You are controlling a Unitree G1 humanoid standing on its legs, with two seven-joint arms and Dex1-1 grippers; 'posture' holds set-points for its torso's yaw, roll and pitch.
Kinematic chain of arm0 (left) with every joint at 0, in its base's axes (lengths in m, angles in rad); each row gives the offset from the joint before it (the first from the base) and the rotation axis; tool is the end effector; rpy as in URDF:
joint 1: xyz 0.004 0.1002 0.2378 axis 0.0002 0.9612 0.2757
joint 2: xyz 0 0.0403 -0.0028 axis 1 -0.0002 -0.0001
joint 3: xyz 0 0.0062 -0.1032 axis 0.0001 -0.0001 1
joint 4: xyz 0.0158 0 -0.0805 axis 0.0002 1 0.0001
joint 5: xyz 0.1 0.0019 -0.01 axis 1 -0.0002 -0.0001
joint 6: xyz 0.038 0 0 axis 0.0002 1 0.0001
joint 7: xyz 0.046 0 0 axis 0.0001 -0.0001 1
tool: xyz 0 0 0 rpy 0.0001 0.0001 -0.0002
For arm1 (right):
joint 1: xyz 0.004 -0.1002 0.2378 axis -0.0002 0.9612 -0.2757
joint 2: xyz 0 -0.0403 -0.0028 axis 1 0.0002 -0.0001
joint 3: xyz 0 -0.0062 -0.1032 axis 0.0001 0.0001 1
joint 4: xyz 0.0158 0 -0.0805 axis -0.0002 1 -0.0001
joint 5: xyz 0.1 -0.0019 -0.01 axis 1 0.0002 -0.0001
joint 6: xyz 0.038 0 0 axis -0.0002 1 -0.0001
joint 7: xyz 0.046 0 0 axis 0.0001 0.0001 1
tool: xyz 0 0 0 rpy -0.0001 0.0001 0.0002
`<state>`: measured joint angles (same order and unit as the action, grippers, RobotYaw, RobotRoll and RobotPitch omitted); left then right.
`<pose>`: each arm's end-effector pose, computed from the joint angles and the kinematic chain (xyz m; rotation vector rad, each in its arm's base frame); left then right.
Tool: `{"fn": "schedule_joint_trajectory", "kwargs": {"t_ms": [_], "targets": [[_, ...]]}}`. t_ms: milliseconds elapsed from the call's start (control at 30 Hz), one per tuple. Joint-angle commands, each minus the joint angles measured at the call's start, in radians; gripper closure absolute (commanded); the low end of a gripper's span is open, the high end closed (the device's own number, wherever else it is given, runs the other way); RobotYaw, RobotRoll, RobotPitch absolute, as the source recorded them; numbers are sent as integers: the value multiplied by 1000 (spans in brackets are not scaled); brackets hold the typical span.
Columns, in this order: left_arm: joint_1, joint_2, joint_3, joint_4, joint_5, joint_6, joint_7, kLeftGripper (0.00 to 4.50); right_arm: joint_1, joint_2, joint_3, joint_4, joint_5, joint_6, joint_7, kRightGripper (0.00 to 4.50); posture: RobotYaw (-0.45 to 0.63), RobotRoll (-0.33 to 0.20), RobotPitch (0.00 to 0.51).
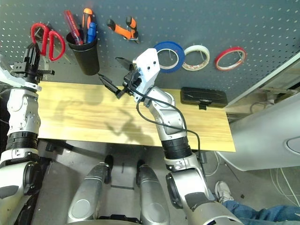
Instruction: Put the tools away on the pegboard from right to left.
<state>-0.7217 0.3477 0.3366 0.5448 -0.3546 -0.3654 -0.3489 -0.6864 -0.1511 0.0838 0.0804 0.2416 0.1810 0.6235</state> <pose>0.3107 0.2512 0.1723 -0.0612 -0.6554 -0.0583 0.2998 -0.1143 0.1885 -0.0930 -0.3783 0.8979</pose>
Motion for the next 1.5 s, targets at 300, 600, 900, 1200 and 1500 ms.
{"fn": "schedule_joint_trajectory", "kwargs": {"t_ms": [300,600,900,1200,1500], "targets": [[37,12,24,-57,3,-55,17,4477,8,4,6,-22,16,-20,20,0,34,0,297],[24,30,36,-4,8,-56,45,4477,-2,8,7,-12,14,-41,24,0,32,0,296],[9,21,17,43,-3,-28,16,4477,-1,6,8,-11,10,-32,18,0,26,0,295],[-16,28,7,149,31,-13,38,4477,2,3,8,-9,8,-33,14,0,21,0,284],[-67,42,11,257,37,-14,53,4477,2,0,10,-11,7,-29,11,0,16,0,285]]}}
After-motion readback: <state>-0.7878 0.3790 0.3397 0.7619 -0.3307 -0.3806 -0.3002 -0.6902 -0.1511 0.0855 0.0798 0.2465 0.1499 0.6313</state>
